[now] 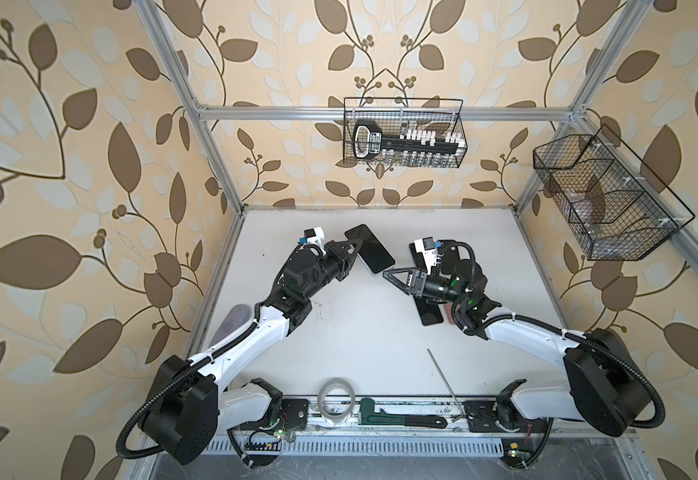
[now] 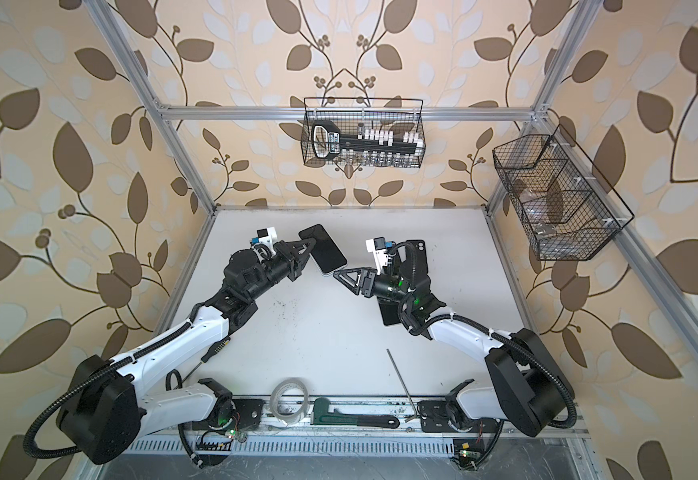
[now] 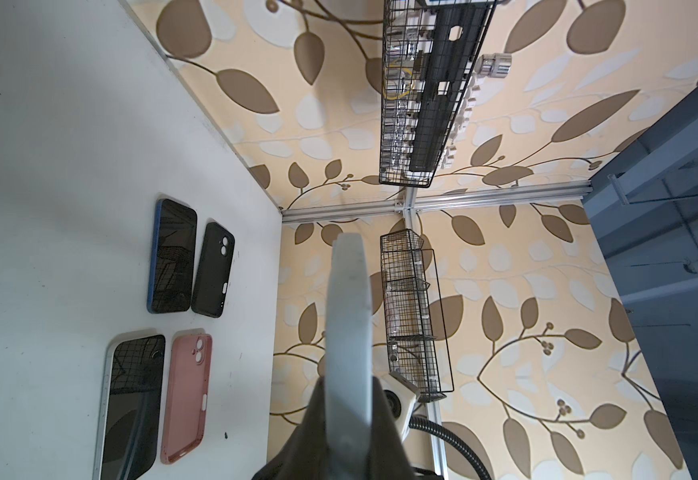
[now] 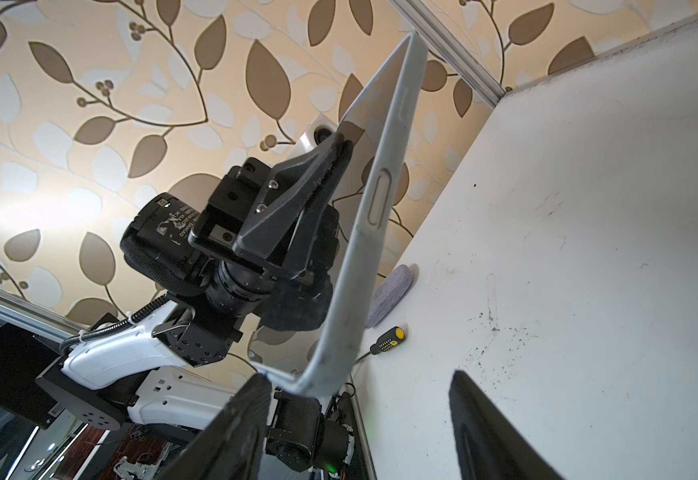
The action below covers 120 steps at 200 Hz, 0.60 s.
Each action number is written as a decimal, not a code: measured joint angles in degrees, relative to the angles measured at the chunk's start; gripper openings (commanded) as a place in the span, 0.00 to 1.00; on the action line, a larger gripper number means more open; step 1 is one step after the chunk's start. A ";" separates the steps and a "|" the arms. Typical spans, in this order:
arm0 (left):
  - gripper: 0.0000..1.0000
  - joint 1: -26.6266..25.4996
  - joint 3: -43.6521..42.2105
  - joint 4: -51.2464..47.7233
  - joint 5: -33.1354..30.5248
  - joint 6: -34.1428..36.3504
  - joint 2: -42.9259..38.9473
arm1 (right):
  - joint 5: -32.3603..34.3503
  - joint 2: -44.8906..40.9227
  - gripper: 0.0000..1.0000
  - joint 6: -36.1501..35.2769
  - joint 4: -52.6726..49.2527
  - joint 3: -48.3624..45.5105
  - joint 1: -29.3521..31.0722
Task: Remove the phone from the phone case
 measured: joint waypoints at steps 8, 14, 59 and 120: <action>0.00 0.00 0.00 0.04 0.02 0.00 0.00 | 0.00 0.00 0.68 0.11 0.04 0.00 0.00; 0.00 0.00 0.00 0.04 0.02 0.00 0.00 | -0.02 0.02 0.68 0.13 0.09 0.00 0.00; 0.00 0.00 0.00 -0.02 -0.85 0.00 0.00 | -0.24 1.62 0.67 0.85 1.97 0.15 -0.02; 0.00 -0.02 -0.37 0.11 -3.67 -0.24 0.00 | -1.73 7.30 0.65 5.46 11.50 0.15 -0.44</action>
